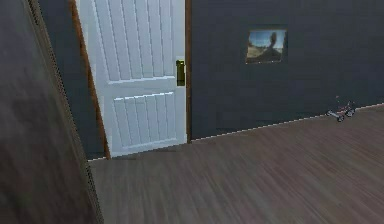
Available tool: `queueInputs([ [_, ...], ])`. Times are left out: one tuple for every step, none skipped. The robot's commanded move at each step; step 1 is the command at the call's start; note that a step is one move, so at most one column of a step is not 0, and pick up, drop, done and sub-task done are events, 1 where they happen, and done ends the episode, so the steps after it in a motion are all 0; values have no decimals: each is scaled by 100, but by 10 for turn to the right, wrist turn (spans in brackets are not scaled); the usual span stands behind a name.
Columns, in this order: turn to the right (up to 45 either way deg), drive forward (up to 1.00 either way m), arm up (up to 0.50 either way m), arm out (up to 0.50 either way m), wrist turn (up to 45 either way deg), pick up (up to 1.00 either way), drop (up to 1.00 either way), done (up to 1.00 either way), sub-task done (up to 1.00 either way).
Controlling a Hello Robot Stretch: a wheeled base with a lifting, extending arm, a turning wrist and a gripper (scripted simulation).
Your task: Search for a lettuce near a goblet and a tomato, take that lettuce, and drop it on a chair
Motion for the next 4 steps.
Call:
queueInputs([
  [0, 0, 0, 0, 450, 0, 0, 0, 0],
  [0, 0, 0, 0, 180, 0, 0, 0, 0],
  [0, 0, -30, 0, 0, 0, 0, 0, 0],
  [0, 0, -50, 0, 0, 0, 0, 0, 0],
])
